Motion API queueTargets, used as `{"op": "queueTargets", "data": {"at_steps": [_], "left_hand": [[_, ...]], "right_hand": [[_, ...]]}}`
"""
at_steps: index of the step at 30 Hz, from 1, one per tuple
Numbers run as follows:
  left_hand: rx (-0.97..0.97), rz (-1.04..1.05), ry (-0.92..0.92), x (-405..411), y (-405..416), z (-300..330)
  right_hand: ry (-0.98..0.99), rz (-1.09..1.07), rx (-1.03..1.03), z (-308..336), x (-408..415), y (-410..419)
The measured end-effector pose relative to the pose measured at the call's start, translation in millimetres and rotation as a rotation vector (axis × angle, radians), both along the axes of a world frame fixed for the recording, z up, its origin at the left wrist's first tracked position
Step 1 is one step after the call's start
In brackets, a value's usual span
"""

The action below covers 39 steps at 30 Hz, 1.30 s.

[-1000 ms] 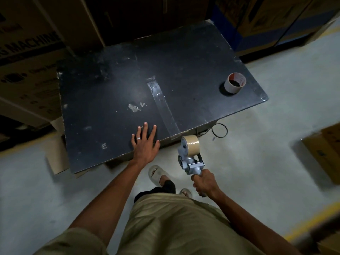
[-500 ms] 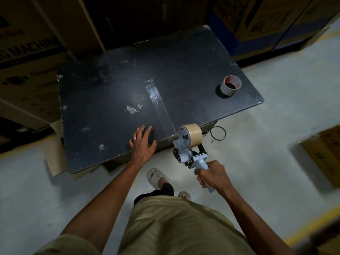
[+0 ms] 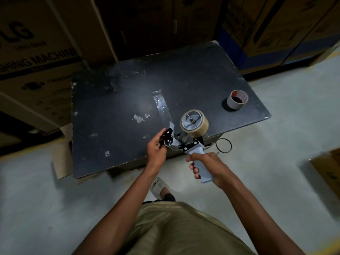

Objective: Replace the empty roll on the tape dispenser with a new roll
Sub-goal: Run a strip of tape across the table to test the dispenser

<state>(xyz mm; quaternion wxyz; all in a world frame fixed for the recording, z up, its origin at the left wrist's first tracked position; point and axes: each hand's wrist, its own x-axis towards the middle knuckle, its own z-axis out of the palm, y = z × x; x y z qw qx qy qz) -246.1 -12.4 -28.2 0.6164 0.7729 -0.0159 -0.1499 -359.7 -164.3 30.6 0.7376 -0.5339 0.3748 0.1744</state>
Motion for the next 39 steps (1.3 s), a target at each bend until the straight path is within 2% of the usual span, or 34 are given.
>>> {"op": "queueTargets", "data": {"at_steps": [10,24,39], "left_hand": [[-0.101,0.182,0.081,14,1,-3],[-0.09,0.134,0.091,61,-15,-12],[-0.09,0.124,0.08,93,-5,-27]], "right_hand": [[0.037,0.003,0.1,1,31,-11],[0.058,-0.046,0.232,-11,75,-29],[0.059,-0.092,0.215,-11,93,-32]]}}
